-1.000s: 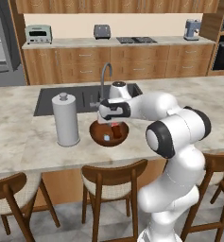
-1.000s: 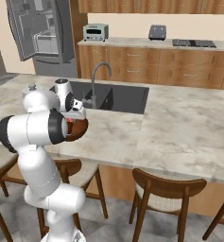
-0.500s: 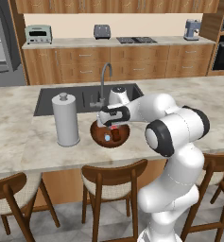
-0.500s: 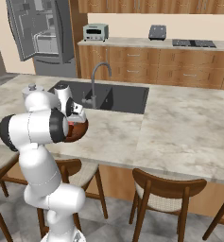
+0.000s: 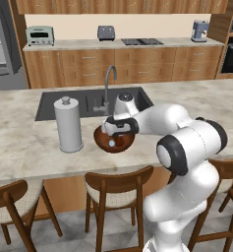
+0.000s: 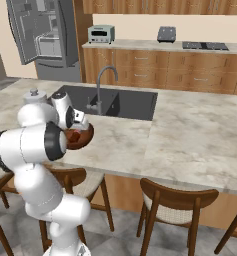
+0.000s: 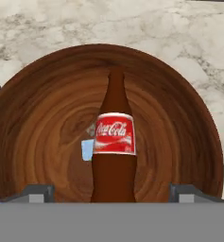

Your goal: Open the fridge, grab two sodas, and place both sodas inside the bowl with ice on the dining counter.

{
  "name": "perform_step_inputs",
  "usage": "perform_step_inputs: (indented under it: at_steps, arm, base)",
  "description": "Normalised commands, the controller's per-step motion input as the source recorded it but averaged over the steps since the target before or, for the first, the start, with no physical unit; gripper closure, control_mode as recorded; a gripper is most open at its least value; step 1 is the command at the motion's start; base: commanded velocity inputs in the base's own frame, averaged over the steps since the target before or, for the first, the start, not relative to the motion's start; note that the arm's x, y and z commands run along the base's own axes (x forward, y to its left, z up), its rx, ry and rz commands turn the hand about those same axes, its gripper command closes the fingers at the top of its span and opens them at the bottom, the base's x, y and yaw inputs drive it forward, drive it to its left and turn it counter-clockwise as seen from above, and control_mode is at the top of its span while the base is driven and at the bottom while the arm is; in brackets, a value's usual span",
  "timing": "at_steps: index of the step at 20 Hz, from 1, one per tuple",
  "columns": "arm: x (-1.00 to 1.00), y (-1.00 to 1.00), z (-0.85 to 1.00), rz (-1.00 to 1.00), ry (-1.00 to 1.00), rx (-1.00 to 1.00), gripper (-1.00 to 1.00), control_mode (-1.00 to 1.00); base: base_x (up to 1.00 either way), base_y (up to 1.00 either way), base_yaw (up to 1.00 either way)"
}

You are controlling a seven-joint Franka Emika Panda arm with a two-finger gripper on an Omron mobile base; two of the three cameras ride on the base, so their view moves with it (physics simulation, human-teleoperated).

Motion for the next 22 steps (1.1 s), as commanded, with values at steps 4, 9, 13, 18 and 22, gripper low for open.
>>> perform_step_inputs:
  at_steps: [4,9,13,18,22]
  arm:
    - [-0.46,0.00,0.52,0.00,-0.14,0.00,-1.00,-1.00]
    - [-0.65,0.00,0.58,0.02,-0.16,0.00,-1.00,-1.00]
    - [-0.82,0.00,0.52,0.04,-0.15,0.02,-1.00,-1.00]
    - [-0.93,0.00,0.56,0.05,-0.10,0.06,-1.00,-1.00]
    - [-1.00,0.00,0.52,0.02,-0.06,0.08,-1.00,-1.00]
  base:
    - [0.00,0.00,0.00]
    - [0.00,0.00,0.00]
    - [0.00,0.00,0.00]
    - [0.00,0.00,0.00]
    - [0.00,0.00,0.00]
